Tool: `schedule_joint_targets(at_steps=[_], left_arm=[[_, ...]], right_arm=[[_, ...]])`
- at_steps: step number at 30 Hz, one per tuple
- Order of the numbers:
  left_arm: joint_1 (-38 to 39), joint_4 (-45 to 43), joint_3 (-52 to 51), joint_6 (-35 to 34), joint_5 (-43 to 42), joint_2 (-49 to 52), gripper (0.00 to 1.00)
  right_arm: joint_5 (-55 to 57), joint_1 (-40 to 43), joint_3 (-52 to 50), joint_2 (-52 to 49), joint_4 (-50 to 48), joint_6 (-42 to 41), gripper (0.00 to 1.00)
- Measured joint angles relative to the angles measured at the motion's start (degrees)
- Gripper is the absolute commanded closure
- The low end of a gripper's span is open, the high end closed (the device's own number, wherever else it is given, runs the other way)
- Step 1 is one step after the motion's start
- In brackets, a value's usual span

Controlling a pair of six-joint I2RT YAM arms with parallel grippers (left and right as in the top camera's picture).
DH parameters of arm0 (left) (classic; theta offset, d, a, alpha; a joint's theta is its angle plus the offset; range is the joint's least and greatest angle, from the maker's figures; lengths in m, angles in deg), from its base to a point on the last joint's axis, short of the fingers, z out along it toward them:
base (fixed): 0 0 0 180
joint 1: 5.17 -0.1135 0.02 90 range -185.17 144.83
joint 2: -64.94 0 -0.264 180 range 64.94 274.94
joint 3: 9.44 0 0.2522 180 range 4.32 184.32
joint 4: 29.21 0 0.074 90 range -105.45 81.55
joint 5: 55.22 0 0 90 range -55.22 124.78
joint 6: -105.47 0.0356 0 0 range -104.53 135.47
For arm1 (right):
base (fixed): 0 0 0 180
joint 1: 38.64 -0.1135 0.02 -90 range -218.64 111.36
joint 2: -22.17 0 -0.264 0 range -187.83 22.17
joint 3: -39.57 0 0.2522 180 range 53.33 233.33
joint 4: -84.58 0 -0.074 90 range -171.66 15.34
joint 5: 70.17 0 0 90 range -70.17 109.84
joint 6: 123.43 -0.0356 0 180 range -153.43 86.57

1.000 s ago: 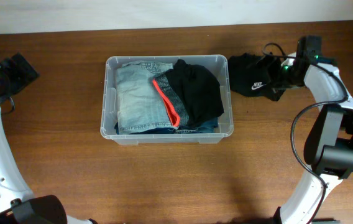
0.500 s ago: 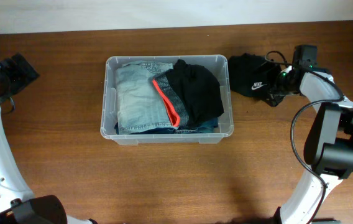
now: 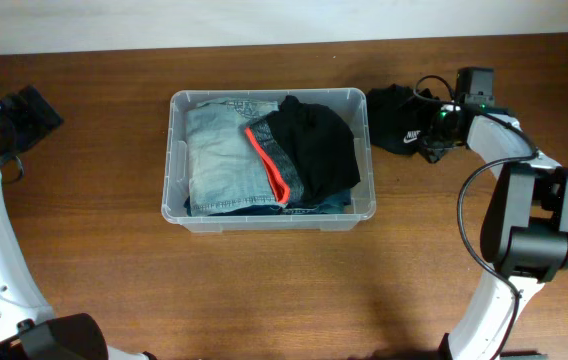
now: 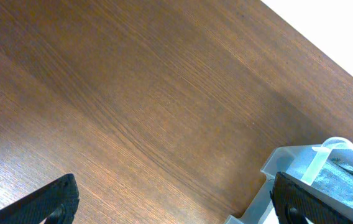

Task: Pack container
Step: 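Lower the right gripper onto the black Nike cap and grasp, then lift and carry the black Nike cap over the bin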

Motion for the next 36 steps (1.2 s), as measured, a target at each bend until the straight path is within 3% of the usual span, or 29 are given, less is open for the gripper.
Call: schedule_joint_targets(at_steps=[3,9,20,25,29,36], left_arm=[[0.00,0.00,0.00,0.00,0.00,0.00,0.01],[0.00,-0.02,0.00,0.00,0.00,0.00,0.01],[0.00,0.00,0.00,0.00,0.00,0.00,0.01],[0.00,0.00,0.00,0.00,0.00,0.00,0.01],[0.00,0.00,0.00,0.00,0.00,0.00,0.01],[0.00,0.00,0.00,0.00,0.00,0.00,0.01]], right_arm=[[0.24,-0.11,0.66,-0.59,-0.24,-0.83,0.06],[1.03,-0.13,1.64,-2.34,-0.46,-1.38,0.41],[4.26,-0.31,1.92,-3.41,1.07,-1.81,0.88],[3.65,-0.24,3.19,-4.07,2.25,1.05,0.96],[0.13,1.03,5.64,-4.94,4.79,4.66,0.96],[-16.22,4.48,11.78,-4.87,6.99,9.64,0.96]])
